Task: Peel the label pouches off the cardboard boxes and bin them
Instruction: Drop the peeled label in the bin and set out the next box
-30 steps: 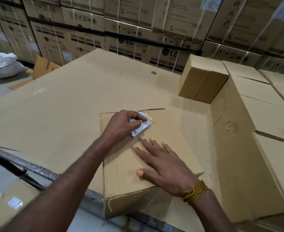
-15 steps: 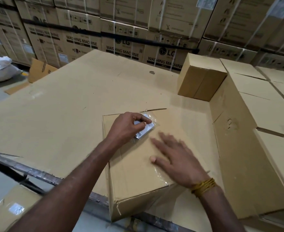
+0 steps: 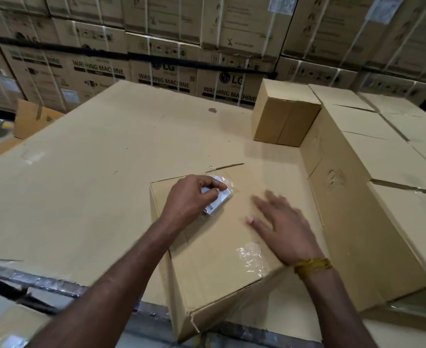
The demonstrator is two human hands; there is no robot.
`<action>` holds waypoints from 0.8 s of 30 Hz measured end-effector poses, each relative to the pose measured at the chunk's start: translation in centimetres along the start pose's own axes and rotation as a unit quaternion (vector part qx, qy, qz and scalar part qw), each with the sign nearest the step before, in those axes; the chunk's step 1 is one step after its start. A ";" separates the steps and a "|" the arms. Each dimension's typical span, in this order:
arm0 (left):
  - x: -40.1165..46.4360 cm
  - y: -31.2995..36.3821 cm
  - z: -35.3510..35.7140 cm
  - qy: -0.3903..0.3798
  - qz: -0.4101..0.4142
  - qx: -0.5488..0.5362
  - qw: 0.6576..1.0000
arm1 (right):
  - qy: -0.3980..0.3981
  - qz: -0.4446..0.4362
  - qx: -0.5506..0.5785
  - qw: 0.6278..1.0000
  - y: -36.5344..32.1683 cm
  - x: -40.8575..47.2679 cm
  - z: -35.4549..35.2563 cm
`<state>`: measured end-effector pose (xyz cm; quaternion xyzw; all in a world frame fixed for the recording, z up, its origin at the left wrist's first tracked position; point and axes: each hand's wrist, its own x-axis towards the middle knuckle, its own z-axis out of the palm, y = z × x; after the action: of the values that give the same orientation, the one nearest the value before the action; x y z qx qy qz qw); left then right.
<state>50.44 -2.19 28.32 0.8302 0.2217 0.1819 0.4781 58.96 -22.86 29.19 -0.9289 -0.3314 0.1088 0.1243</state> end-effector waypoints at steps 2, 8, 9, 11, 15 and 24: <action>0.0 0.1 0.0 -0.001 0.002 -0.006 1.000 | 0.024 0.080 -0.020 0.996 0.6 0.2 -0.7; -0.3 0.3 -0.5 -0.018 -0.002 -0.025 1.000 | -0.035 -0.110 0.040 0.992 -4.0 -3.7 1.4; -0.3 0.4 -0.7 -0.024 -0.004 -0.036 0.999 | -0.036 -0.113 0.030 0.993 -3.8 -3.4 1.7; -0.7 0.6 -1.2 -0.040 -0.014 -0.061 0.997 | 0.010 -0.047 0.026 0.999 -2.4 -2.4 1.4; -3.1 0.8 -2.0 -0.045 -0.021 -0.091 0.995 | 0.045 0.078 0.021 0.996 0.6 -2.3 0.2; -11.2 -1.4 1.1 0.033 0.120 0.058 0.991 | 0.106 0.109 0.056 0.987 0.4 -6.0 1.9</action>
<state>41.33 -8.43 25.60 0.8707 0.1460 0.2518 0.3965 54.12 -26.67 28.00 -0.9573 -0.2065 0.0407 0.1982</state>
